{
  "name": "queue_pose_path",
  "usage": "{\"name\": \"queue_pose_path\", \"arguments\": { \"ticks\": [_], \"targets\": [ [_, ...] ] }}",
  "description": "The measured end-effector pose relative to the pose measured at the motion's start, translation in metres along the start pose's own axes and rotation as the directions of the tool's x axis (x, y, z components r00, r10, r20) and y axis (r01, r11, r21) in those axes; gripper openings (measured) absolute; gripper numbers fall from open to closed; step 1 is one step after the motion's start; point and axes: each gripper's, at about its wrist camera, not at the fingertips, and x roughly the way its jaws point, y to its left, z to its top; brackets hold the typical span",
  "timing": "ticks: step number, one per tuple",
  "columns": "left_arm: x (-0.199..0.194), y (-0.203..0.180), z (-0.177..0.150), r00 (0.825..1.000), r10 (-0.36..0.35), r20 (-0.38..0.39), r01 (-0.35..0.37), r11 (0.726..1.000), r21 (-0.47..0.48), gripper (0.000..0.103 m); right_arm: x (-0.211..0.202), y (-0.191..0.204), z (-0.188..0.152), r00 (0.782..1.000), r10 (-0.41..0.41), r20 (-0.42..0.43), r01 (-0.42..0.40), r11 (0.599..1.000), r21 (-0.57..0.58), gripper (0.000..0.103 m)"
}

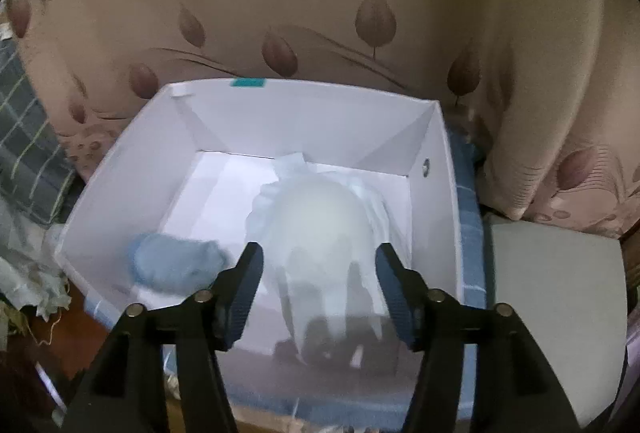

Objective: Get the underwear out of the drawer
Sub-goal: 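Move the right tool back into the drawer and grasp grey patterned underwear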

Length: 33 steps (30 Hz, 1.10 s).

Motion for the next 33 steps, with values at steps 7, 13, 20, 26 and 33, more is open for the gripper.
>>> {"name": "queue_pose_path", "arguments": {
  "ticks": [7, 13, 20, 26, 33],
  "targets": [
    [0.003, -0.002, -0.001, 1.0, -0.006, -0.015, 0.006, 1.0, 0.012, 0.072, -0.045, 0.009, -0.076, 0.999, 0.005, -0.054, -0.011, 0.994, -0.108, 0.068],
    [0.006, -0.004, -0.003, 1.0, 0.002, -0.028, -0.002, 1.0, 0.016, 0.072, -0.006, 0.005, -0.153, 0.971, -0.03, -0.239, 0.005, 0.994, -0.106, 0.07],
    [0.011, -0.003, -0.004, 0.999, 0.017, -0.048, -0.016, 1.0, 0.018, 0.072, 0.06, -0.002, -0.213, 0.91, -0.011, -0.415, 0.0, 1.0, -0.026, 0.07],
    [0.015, -0.006, -0.003, 0.998, 0.008, -0.061, -0.007, 1.0, 0.023, 0.072, 0.108, -0.007, -0.229, 0.87, -0.026, -0.492, 0.042, 0.999, 0.021, 0.07],
    [0.018, -0.01, -0.004, 0.997, 0.005, -0.073, -0.002, 0.999, 0.039, 0.072, 0.149, -0.012, -0.244, 0.826, -0.052, -0.561, 0.07, 0.997, 0.01, 0.072]
  ]
}}
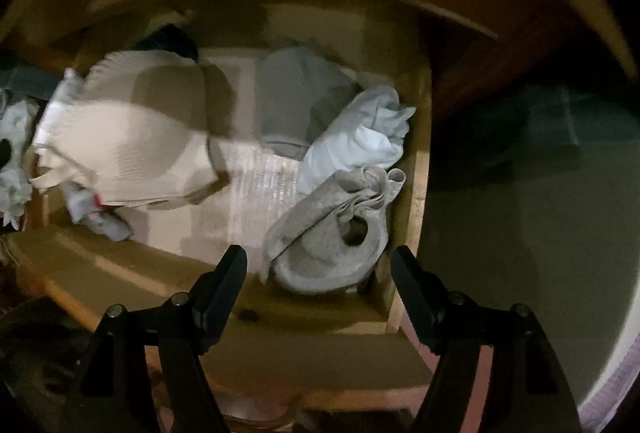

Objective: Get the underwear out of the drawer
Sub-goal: 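Move the right tool back into the drawer and grasp grey patterned underwear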

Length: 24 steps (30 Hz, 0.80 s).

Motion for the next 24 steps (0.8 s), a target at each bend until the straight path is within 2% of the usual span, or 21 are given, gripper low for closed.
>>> {"name": "queue_pose_path", "arguments": {
  "ticks": [5, 13, 15, 20, 22, 24],
  "targets": [
    [0.001, 0.001, 0.001, 1.0, -0.007, -0.001, 0.007, 1.0, -0.01, 0.072, 0.024, 0.001, 0.008, 0.999, -0.004, -0.051, 0.003, 1.0, -0.02, 0.073],
    [0.007, -0.003, -0.001, 1.0, 0.002, -0.024, -0.001, 1.0, 0.009, 0.072, 0.054, 0.014, 0.023, 0.989, -0.033, -0.145, 0.013, 0.991, -0.134, 0.077],
    [0.008, -0.006, -0.001, 1.0, 0.008, -0.026, -0.008, 1.0, 0.018, 0.072, 0.06, 0.019, 0.026, 0.985, -0.07, -0.158, 0.043, 0.984, -0.171, 0.077],
    [0.013, -0.009, 0.0, 0.999, 0.012, -0.042, -0.011, 1.0, 0.026, 0.072, 0.076, 0.03, 0.025, 0.974, -0.105, -0.2, 0.06, 0.974, -0.22, 0.079],
    [0.014, -0.009, 0.001, 0.999, 0.012, -0.044, -0.011, 1.0, 0.024, 0.072, 0.074, 0.031, 0.026, 0.975, -0.104, -0.195, 0.059, 0.973, -0.222, 0.076],
    [0.015, -0.01, 0.001, 0.999, 0.015, -0.047, -0.014, 1.0, 0.023, 0.072, 0.073, 0.029, 0.024, 0.979, -0.095, -0.181, 0.055, 0.975, -0.214, 0.056]
  ]
}}
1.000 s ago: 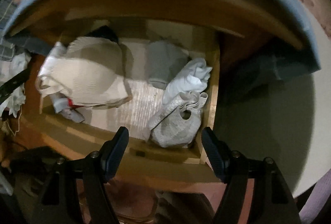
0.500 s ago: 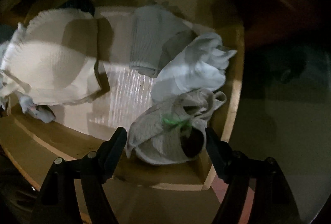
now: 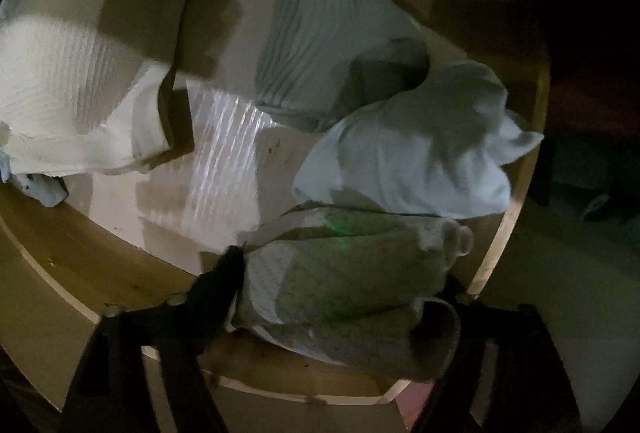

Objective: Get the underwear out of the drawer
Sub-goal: 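Move the right tool back into the drawer and grasp grey patterned underwear, then lower the left tool onto the cream bra and grasp it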

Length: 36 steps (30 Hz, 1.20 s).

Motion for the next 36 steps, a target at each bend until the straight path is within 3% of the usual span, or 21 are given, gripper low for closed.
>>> {"name": "queue_pose_path", "arguments": {
  "ticks": [3, 9, 15, 19, 24, 29, 34, 36],
  "targets": [
    [0.002, -0.002, 0.001, 1.0, 0.005, -0.005, -0.005, 1.0, 0.001, 0.072, -0.008, -0.004, -0.009, 0.999, 0.002, 0.047, -0.001, 1.0, -0.002, 0.042],
    [0.005, -0.004, -0.002, 0.999, 0.05, 0.0, -0.05, 0.998, 0.025, 0.072, -0.021, -0.009, -0.034, 0.99, 0.015, 0.139, -0.024, 0.998, 0.063, 0.031],
    [0.012, -0.008, -0.002, 0.999, 0.04, -0.031, -0.039, 0.999, 0.035, 0.072, -0.04, -0.031, -0.055, 0.959, 0.15, 0.24, -0.2, 0.959, 0.2, 0.028],
    [0.015, -0.014, 0.0, 0.999, -0.021, -0.047, 0.022, 1.0, 0.021, 0.072, -0.041, -0.033, -0.071, 0.943, 0.175, 0.284, -0.246, 0.939, 0.24, 0.027],
    [0.02, -0.027, 0.0, 0.998, -0.032, -0.053, 0.033, 0.999, 0.031, 0.072, -0.048, -0.061, -0.077, 0.931, 0.216, 0.293, -0.294, 0.922, 0.253, 0.026],
    [0.022, -0.047, -0.001, 0.999, -0.012, -0.031, 0.017, 0.989, 0.147, 0.072, -0.041, -0.051, -0.065, 0.926, 0.245, 0.287, -0.319, 0.915, 0.246, 0.026],
    [0.028, -0.077, -0.005, 1.0, 0.009, -0.013, -0.003, 0.937, 0.35, 0.073, -0.036, -0.051, -0.063, 0.921, 0.274, 0.278, -0.345, 0.904, 0.253, 0.026],
    [0.035, -0.083, -0.005, 0.999, 0.015, -0.039, 0.001, 0.924, 0.382, 0.076, -0.037, -0.051, -0.065, 0.921, 0.275, 0.277, -0.345, 0.905, 0.248, 0.027]
  ]
}}
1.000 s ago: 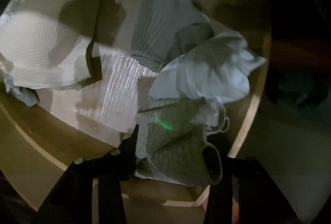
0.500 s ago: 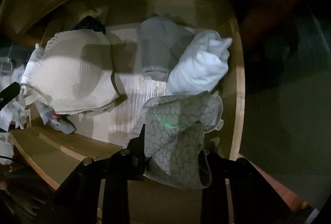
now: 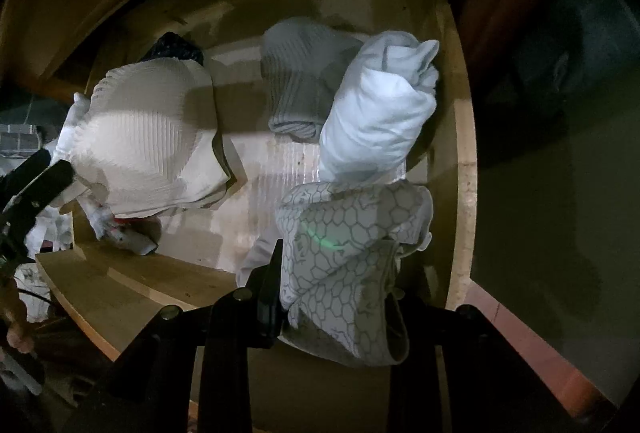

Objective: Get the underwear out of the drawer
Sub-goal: 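Lower the left tool onto the cream bra and grasp it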

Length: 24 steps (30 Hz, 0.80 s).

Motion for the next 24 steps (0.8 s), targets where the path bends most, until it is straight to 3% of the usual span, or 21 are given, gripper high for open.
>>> {"name": "queue_pose_path", "arguments": {
  "ticks": [11, 19, 24],
  "targets": [
    [0.04, -0.001, 0.019, 0.994, -0.005, -0.109, 0.003, 1.0, -0.012, 0.078, 0.008, 0.001, 0.001, 1.0, 0.004, -0.007, -0.004, 1.0, -0.009, 0.028],
    [0.051, -0.02, 0.014, 0.993, 0.051, -0.11, -0.04, 0.995, 0.095, 0.08, 0.008, 0.001, 0.001, 1.0, 0.006, -0.012, -0.007, 1.0, -0.014, 0.028],
    [0.068, -0.028, 0.009, 0.978, 0.085, -0.188, -0.056, 0.986, 0.154, 0.081, 0.009, 0.003, 0.0, 1.0, 0.005, -0.015, -0.005, 1.0, -0.02, 0.028]
  ]
}}
